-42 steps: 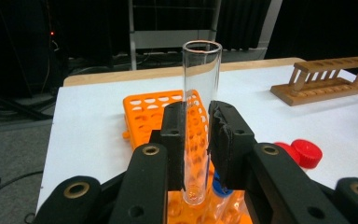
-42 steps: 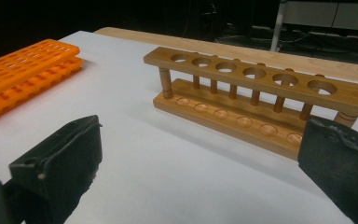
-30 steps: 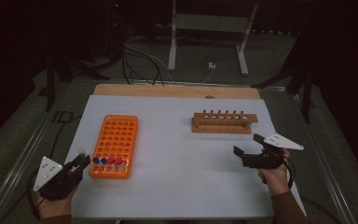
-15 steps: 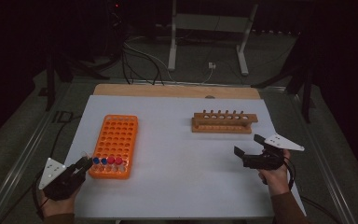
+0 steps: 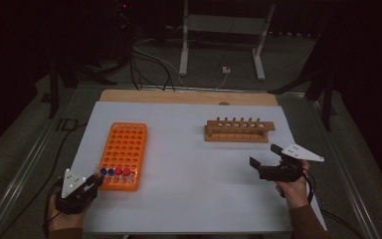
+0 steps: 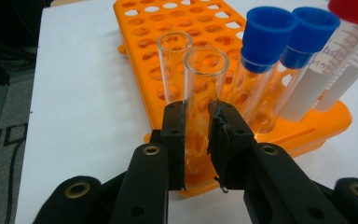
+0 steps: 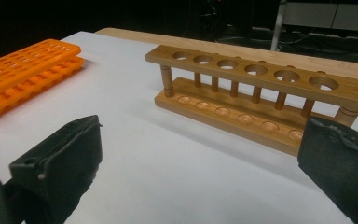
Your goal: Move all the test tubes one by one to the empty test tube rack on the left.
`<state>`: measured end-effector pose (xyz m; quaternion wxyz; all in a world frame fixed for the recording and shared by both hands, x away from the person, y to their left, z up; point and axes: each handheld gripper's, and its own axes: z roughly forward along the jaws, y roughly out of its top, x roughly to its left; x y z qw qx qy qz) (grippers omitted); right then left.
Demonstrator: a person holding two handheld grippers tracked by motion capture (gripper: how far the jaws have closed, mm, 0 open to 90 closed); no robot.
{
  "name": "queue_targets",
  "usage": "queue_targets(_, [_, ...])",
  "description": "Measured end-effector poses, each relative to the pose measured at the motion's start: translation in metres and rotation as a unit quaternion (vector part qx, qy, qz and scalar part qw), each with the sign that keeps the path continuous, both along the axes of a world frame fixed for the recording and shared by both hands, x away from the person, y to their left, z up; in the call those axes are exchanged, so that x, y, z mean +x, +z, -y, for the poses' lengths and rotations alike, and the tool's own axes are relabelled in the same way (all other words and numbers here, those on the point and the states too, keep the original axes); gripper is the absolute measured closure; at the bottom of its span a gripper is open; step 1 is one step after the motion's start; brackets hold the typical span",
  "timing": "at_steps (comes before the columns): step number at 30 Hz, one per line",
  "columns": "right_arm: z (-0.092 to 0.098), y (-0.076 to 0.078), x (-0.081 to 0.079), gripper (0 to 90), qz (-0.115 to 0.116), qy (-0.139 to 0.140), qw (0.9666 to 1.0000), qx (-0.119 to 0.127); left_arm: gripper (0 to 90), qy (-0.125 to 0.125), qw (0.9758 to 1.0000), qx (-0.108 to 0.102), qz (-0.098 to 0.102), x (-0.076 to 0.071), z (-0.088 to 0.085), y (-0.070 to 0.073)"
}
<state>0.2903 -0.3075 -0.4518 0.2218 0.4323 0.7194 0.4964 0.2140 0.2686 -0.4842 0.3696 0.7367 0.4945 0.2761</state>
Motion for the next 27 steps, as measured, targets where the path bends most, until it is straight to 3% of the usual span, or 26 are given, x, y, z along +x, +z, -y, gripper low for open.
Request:
queue_targets(2, [0.0,0.0,0.0,0.0,0.0,0.0,1.0,0.0,76.6,0.0,0.9999,0.006,-0.01,0.001,0.001,-0.003])
queue_targets(7, [0.001,0.0,-0.001,0.0,0.0,-0.001,1.0,0.0,74.8,0.001,0.9998,-0.008,-0.016,0.002,-0.001,-0.002])
queue_targets(9, [0.002,0.0,-0.001,0.0,0.0,-0.001,1.0,0.001,67.7,0.005,0.9998,-0.011,-0.016,0.0,-0.002,-0.002])
queue_targets(11, [0.002,0.0,-0.002,0.0,0.001,0.0,1.0,0.002,62.8,0.003,0.9995,-0.028,-0.013,-0.002,-0.005,0.0])
queue_targets(18, [0.003,-0.001,-0.003,0.0,0.003,0.0,1.0,0.002,52.2,-0.013,0.9982,-0.056,0.018,-0.011,-0.004,0.012])
queue_targets(21, [0.003,-0.001,-0.004,0.0,0.004,0.0,1.0,0.003,45.1,-0.018,0.9962,-0.076,0.04,-0.012,-0.006,0.02])
queue_targets(27, [0.002,-0.002,-0.004,0.0,0.008,0.0,1.0,0.002,28.2,-0.025,0.9929,-0.09,0.074,-0.007,-0.004,0.036])
